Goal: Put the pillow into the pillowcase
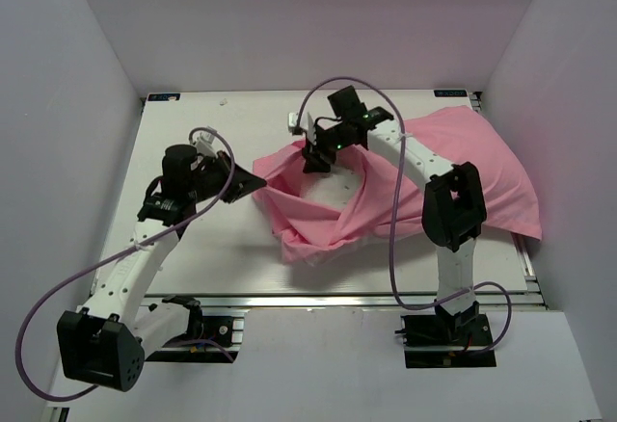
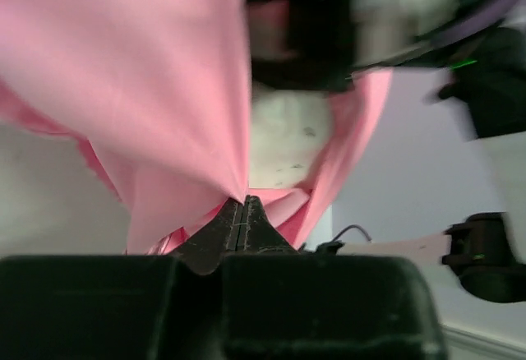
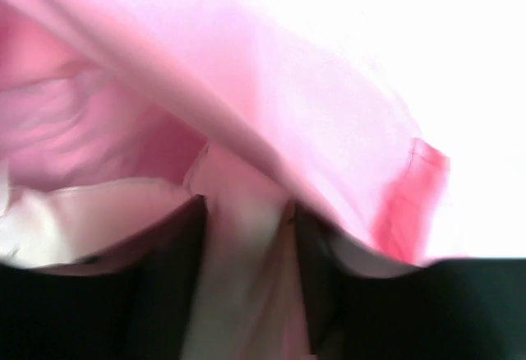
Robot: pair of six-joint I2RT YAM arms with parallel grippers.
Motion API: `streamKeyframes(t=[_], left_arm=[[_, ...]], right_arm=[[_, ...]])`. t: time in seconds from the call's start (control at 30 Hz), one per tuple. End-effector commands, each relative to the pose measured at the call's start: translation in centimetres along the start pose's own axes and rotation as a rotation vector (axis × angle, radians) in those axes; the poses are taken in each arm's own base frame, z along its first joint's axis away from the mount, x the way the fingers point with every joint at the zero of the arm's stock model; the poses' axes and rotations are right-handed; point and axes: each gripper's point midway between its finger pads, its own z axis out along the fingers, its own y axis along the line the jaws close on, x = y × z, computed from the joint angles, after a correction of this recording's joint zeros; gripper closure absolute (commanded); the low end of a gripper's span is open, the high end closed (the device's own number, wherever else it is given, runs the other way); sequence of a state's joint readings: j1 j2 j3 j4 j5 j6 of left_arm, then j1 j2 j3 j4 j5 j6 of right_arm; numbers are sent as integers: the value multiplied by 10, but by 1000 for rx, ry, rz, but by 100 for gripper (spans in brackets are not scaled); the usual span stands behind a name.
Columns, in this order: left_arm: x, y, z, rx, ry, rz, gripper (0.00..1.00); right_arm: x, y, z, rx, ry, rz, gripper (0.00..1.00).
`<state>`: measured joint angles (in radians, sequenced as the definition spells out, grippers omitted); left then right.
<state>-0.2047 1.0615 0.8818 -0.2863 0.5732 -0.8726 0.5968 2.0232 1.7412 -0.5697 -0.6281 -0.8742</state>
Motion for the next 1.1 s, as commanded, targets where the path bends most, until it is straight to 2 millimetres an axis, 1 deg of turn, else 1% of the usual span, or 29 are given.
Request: streamKeyframes(t=[0.0, 0.03, 0.07, 0.1, 0.17, 0.2, 0.23, 0.27, 0.3, 0.33, 0.37, 0.4, 0.43, 0.47, 0.5, 0.53, 0.57, 0.6, 0.63, 0.7, 0.73, 0.77, 0.83, 0.87, 0.9, 0.97, 1.0, 1.03, 1.07], left_arm=[[9, 12, -11, -29, -27, -24, 88], [9, 15, -10, -42, -30, -21, 80], [8, 21, -10, -67, -41, -24, 70], [4, 20, -11, -79, -55, -22, 52], [-3, 24, -12, -119, -80, 5, 40], [-14, 15, -16, -123, -109, 31, 32], [-20, 15, -16, -151, -121, 48, 24], [-20, 22, -21, -210, -106, 74, 13], [-41, 12, -30, -250, -172, 109, 10], [-40, 21, -36, -321, -158, 108, 6], [-46, 21, -43, -359, -176, 152, 5], [-55, 27, -52, -422, -214, 166, 5], [-61, 23, -60, -448, -240, 184, 5], [-57, 30, -69, -498, -231, 193, 4], [-56, 35, -73, -524, -236, 193, 5], [-48, 43, -68, -515, -214, 190, 6], [-43, 39, -64, -464, -208, 195, 13], [-38, 36, -55, -406, -190, 192, 16], [-32, 27, -38, -286, -162, 195, 17], [-27, 15, -17, -182, -121, 168, 18], [-34, 0, -11, -135, -135, 192, 16], [-27, -2, 6, -146, -90, 227, 15], [-25, -4, 21, -188, -57, 288, 14], [-30, -16, 28, -198, -60, 347, 14], [-25, 0, 44, -256, -10, 345, 14], [-23, 15, 52, -337, 26, 383, 14], [-22, 14, 57, -355, 37, 402, 14], [-16, 28, 65, -404, 77, 403, 16], [-15, 35, 68, -439, 87, 435, 19]], right_arm=[[-61, -6, -71, -3, -158, 112, 43], [-72, -1, -83, -28, -190, 67, 40], [-92, 0, -106, -16, -212, 1, 36], [-85, 22, -119, -79, -171, 40, 35], [-96, 40, -142, -109, -173, -47, 35], [-98, 49, -149, -119, -165, -44, 35], [-95, 52, -154, -107, -150, -36, 35], [-106, 58, -169, -67, -165, -8, 35], [-93, 61, -168, -57, -157, 50, 34], [-108, 50, -184, 56, -191, -10, 34], [-104, 52, -186, 83, -188, 54, 29], [-87, 62, -178, 73, -166, 72, 25], [-82, 68, -178, 73, -160, 52, 23], [-82, 80, -184, 77, -158, 17, 17], [-76, 90, -179, 58, -143, -18, 17], [-61, 105, -173, 43, -106, -7, 16], [-57, 107, -170, 52, -101, -16, 16], [-54, 110, -167, 61, -100, 20, 16], [-43, 111, -164, 85, -82, 47, 16], [-45, 100, -164, 149, -101, 74, 16], [-42, 95, -163, 171, -93, 91, 16], [-45, 89, -163, 194, -102, 94, 16], [-44, 84, -161, 206, -103, 147, 16], [-46, 82, -161, 212, -110, 160, 16], [-48, 79, -161, 216, -119, 167, 16], [-53, 78, -161, 215, -136, 186, 17], [-56, 77, -162, 218, -144, 187, 17], [-57, 77, -162, 220, -149, 186, 17], [-59, 76, -163, 224, -153, 188, 17]])
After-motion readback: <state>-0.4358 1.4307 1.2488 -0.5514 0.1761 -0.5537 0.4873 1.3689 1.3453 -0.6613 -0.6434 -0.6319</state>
